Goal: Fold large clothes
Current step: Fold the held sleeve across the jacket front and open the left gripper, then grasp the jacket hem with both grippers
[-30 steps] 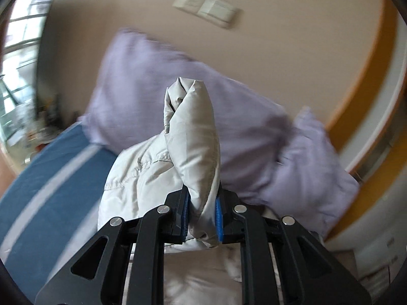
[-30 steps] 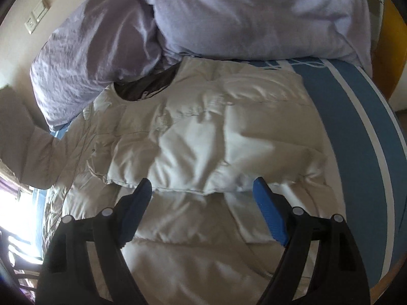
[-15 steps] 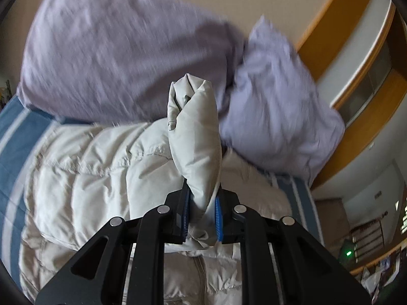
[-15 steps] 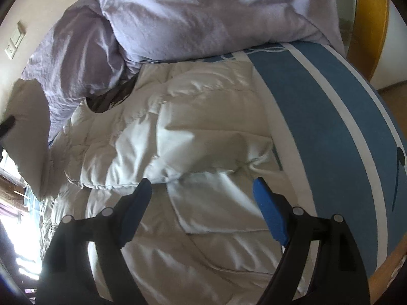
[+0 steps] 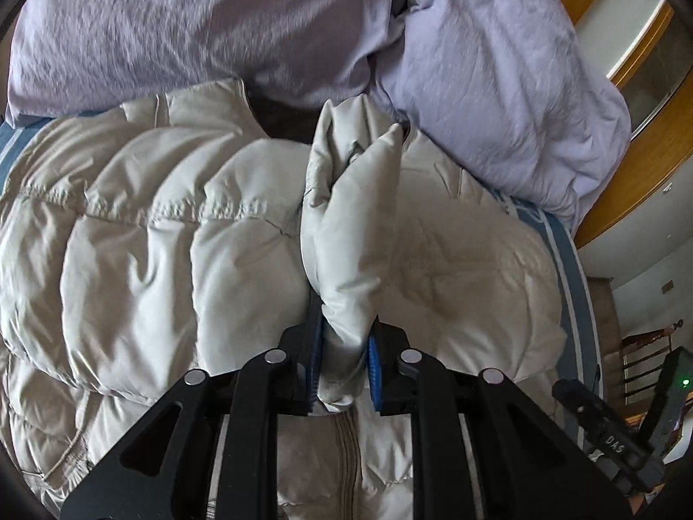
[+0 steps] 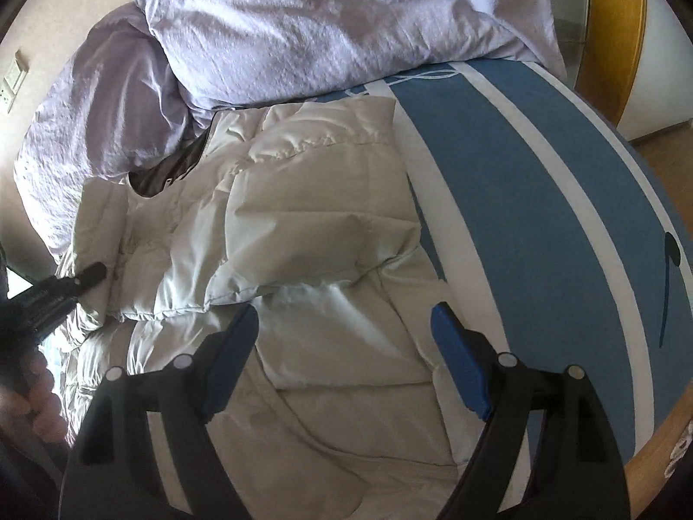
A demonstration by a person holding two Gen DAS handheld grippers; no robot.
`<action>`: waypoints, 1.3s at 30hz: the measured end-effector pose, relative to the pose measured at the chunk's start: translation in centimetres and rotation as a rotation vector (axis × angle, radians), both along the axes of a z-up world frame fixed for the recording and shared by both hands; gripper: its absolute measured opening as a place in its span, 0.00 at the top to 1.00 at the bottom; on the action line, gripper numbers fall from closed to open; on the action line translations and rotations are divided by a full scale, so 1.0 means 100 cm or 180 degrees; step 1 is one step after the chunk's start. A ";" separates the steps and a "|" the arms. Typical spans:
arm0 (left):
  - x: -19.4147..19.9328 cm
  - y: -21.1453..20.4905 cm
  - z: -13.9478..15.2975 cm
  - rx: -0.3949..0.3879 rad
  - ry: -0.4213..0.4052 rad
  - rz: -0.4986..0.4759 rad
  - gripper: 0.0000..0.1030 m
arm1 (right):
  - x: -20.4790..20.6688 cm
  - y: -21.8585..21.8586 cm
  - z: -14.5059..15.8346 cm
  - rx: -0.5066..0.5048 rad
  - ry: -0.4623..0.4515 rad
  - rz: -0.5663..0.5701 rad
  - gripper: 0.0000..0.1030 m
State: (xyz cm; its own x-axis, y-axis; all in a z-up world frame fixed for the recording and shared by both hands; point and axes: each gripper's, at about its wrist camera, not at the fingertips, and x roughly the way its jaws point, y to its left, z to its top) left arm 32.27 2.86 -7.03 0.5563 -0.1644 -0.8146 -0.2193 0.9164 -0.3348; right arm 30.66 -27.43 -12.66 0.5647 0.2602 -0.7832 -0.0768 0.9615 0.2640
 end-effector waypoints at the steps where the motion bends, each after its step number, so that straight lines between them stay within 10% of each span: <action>1: -0.001 0.000 -0.001 -0.0015 0.0007 0.0003 0.81 | 0.000 0.001 0.001 0.0000 -0.0003 0.0003 0.20; 8: -0.024 0.006 0.013 -0.0213 -0.0149 -0.0112 0.36 | 0.001 0.023 0.013 0.0004 -0.0097 0.0143 0.21; 14: -0.051 0.021 0.020 -0.0023 -0.0199 -0.0074 0.36 | -0.002 0.069 0.031 0.0027 -0.0266 0.0461 0.21; 25: -0.093 0.071 0.015 0.0429 -0.0047 0.0215 0.33 | -0.009 0.179 0.058 -0.0047 -0.0549 0.1168 0.55; 39: -0.122 0.096 0.007 0.0729 0.0088 0.0332 0.30 | 0.024 0.196 -0.008 -0.0452 0.0038 0.0966 0.73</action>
State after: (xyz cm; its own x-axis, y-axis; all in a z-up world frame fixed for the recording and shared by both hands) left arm 20.09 12.47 -6.38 0.5375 0.0833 -0.8391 -0.3227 0.9397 -0.1134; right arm 33.02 -7.83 -13.44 0.4689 0.3030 -0.8297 -0.3630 0.9224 0.1317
